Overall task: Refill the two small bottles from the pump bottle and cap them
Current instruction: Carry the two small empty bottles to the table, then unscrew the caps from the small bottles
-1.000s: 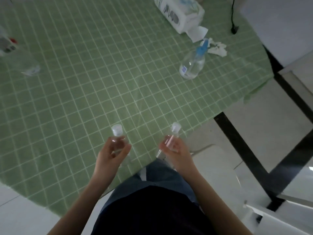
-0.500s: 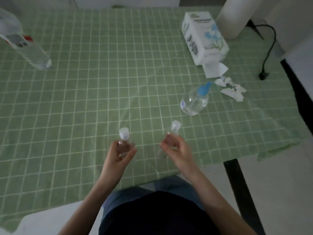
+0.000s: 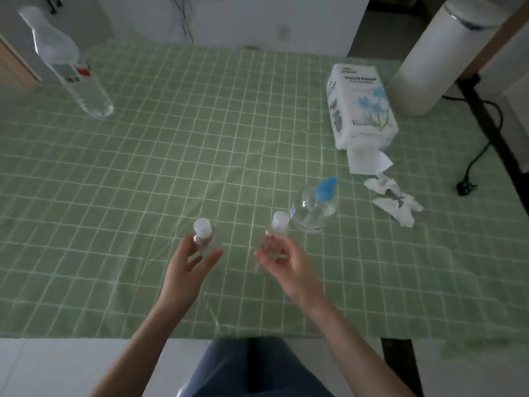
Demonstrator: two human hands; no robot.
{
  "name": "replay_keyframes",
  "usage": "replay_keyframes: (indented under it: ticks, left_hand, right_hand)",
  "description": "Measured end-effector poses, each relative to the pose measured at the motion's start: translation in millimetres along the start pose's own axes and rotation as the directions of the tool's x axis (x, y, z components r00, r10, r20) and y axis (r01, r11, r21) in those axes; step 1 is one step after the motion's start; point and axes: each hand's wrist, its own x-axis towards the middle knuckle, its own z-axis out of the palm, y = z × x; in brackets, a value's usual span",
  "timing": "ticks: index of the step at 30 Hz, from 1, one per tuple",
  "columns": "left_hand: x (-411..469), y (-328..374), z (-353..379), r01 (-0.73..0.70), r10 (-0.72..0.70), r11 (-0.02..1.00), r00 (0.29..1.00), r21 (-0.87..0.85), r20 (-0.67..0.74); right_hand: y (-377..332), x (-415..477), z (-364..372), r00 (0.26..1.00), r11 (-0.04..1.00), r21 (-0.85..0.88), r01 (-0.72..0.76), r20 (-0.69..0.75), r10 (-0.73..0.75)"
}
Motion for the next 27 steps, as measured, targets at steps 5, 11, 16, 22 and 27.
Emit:
replay_keyframes:
  ticks: [5,11,16,22,27]
  left_hand:
    - [37.5,2.6,0.5,-0.083,0.083,0.996,0.997,0.03,0.004]
    - [80.2,-16.3,2.5,-0.193,0.193,0.98,0.981,0.044,0.012]
    - [98.1,-42.6,-4.0,-0.253,0.253,0.967,0.967,-0.029,0.025]
    - [105.3,-54.5,-7.6,-0.328,0.326,0.944,0.944,0.029,0.058]
    - [105.4,-55.9,-5.8,-0.324,0.319,0.941,0.946,0.094,0.065]
  right_hand:
    - [-10.1,33.2,0.2,0.993,0.992,-0.095,0.085,0.087,-0.077]
    - [-7.9,77.2,0.5,0.978,0.964,-0.176,0.2,0.098,-0.185]
    - [5.5,99.8,6.7,0.959,0.935,-0.216,0.283,0.079,-0.272]
    - [19.9,107.7,18.9,0.939,0.903,-0.26,0.342,0.127,-0.319]
    - [24.9,100.2,22.4,0.93,0.893,-0.26,0.366,0.127,-0.344]
